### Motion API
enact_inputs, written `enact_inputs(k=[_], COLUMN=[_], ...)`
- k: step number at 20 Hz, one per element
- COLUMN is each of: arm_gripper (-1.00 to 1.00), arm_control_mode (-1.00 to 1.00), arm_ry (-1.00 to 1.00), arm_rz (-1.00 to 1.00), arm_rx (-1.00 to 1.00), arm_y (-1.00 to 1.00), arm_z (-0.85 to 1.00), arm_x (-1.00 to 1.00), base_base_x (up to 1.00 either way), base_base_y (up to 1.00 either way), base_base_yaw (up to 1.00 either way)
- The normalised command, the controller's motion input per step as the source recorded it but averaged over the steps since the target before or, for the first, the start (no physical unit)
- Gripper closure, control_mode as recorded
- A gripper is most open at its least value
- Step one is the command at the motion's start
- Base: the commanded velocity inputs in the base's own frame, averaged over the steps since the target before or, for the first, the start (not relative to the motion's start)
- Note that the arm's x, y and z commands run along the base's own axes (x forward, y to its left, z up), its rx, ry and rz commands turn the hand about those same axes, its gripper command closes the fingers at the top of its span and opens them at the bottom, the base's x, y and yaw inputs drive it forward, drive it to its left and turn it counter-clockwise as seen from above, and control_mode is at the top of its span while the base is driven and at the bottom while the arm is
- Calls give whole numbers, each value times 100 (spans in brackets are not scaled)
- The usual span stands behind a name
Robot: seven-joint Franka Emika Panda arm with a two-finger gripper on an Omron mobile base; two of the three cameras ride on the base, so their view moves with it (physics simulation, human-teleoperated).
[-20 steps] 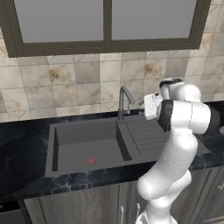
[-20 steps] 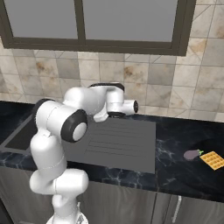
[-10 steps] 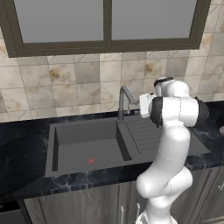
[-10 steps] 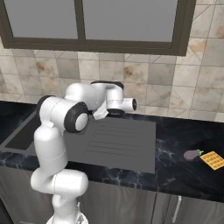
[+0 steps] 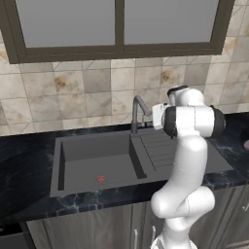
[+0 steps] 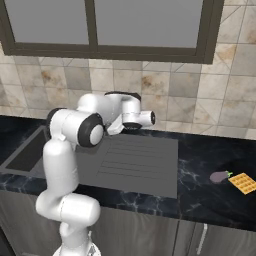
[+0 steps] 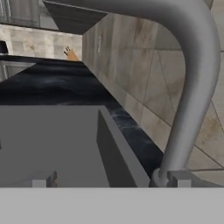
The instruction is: Turn on the sink faucet. Then move the eggplant from the counter to the sink. Turn off the sink. Move the vegetable from the sink to the pot next to the stove. Finally move the pot to the front right burner.
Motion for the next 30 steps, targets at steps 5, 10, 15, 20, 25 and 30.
enact_inputs(k=[5,10,15,20,25,30], arm_gripper=[-100,-100,-100,-100,-100,-100], arm_control_mode=[-100,-100,-100,-100,-100,-100], arm_ry=[0,0,0,0,1,3], arm_rz=[2,3,5,2,0,3], arm_rx=[0,0,3,3,1,0], arm_y=[0,0,-22,-23,-5,-1], arm_z=[-14,-12,-11,-7,-8,-13], arm_x=[23,23,21,20,28,25], base_base_x=[0,0,0,0,0,0], base_base_y=[0,0,0,0,0,0], base_base_yaw=[0,0,0,0,0,0])
